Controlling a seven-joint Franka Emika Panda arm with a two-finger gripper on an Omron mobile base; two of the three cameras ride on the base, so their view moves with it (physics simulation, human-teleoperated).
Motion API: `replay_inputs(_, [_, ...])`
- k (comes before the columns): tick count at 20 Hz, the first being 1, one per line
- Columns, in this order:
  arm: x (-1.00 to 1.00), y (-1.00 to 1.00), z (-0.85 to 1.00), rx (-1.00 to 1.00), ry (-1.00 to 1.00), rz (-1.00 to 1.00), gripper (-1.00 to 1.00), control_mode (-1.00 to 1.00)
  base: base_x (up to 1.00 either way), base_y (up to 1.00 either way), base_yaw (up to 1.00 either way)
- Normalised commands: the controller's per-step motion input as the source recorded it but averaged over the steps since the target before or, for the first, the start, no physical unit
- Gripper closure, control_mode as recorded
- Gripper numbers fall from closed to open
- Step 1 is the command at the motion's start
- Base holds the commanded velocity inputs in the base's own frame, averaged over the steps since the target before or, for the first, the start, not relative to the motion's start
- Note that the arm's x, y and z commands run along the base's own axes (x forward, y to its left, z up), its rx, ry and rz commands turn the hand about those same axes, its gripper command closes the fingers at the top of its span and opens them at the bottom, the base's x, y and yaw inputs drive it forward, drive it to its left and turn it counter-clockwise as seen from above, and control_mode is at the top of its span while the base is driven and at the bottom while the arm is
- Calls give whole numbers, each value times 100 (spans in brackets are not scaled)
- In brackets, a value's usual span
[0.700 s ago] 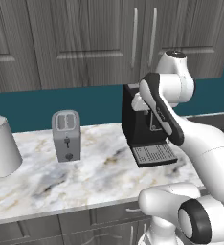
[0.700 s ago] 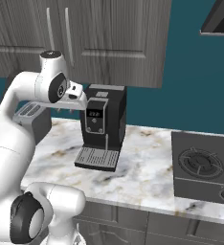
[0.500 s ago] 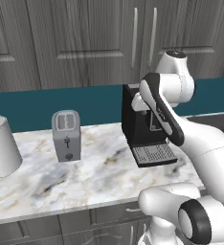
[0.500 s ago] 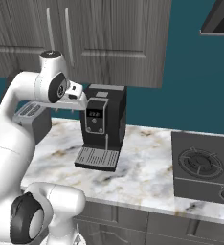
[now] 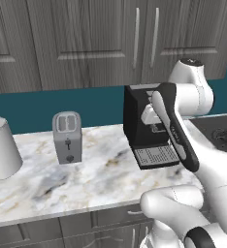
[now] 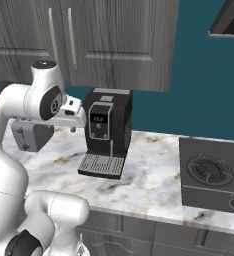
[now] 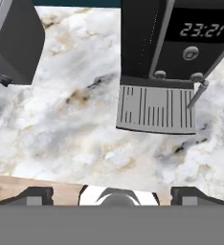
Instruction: Navigate to the stand mixer.
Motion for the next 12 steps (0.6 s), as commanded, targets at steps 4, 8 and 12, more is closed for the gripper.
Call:
replay_inputs(4, [-60,-7,-16,0,3,0,-100,-100,0,0,0])
replay_inputs(8, [-38,0,-31,0,3,0,-100,-100,0,0,0])
replay_inputs(12, [0,0,0,0,0,0,-100,100,-25,-7,28])
